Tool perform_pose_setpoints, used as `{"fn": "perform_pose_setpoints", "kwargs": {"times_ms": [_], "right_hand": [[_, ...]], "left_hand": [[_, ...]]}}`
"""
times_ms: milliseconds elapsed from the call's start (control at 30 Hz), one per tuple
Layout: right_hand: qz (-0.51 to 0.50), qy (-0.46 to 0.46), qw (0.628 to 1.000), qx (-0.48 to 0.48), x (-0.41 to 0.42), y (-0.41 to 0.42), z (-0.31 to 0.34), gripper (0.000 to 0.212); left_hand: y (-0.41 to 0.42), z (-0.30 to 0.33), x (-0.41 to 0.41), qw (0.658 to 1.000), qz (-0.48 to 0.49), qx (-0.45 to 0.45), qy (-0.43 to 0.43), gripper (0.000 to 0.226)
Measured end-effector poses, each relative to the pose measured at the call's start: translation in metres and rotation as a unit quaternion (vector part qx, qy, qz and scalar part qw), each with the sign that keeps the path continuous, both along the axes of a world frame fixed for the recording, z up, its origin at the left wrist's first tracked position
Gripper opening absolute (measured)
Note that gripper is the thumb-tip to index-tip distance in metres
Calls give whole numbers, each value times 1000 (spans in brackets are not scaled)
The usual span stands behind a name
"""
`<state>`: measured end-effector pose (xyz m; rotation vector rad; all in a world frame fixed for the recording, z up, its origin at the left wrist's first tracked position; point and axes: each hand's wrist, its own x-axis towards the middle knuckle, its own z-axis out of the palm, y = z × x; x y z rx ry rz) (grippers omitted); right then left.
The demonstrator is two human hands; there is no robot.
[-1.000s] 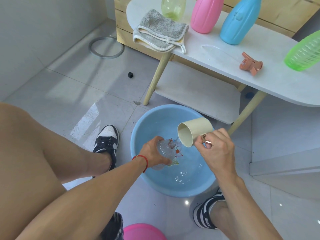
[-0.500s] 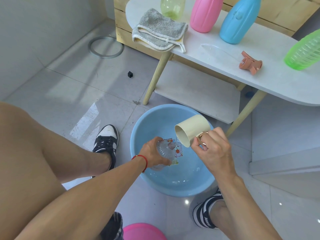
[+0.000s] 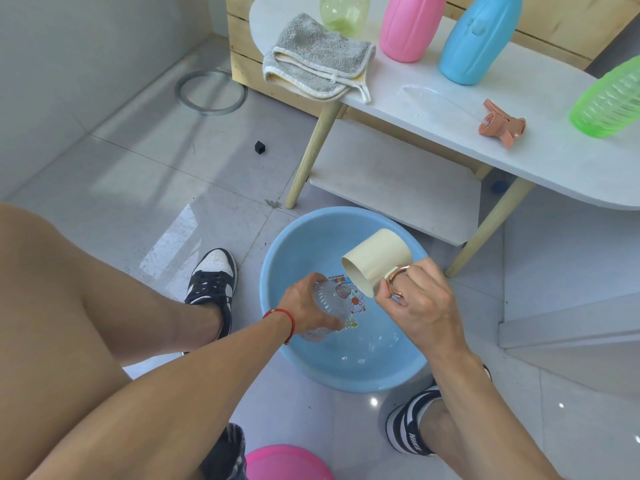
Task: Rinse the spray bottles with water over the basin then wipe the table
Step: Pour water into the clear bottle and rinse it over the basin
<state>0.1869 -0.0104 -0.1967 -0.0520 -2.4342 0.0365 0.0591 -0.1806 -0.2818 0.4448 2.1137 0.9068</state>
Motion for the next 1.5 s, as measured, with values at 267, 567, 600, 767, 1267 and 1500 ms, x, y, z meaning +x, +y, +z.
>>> {"fn": "perform_pose_setpoints", "kwargs": {"times_ms": [267,567,600,767,1267,1500], "right_hand": [[-230,-235,911,-250,18,18,-60,43],[-268,-426,835,-221,28,-9,-109,33],[-262,-423,823,-272,26,-12,-110,31],[-276,-321,789,-446,23,-11,-110,39],[-285,-111,775,-553,14,9,-33,53],[-264,-76,825,-495,2,2,1,51]], "left_hand": [[-3,-5,-1,1000,15,-1,24,96],[-8,-6,0,999,45,8,19,92],[-10,-5,0,999,50,11,14,91],[-12,-2,0,997,73,21,-12,87],[-9,3,0,997,73,32,-18,90],[-6,3,-1,997,64,37,-19,87]]}}
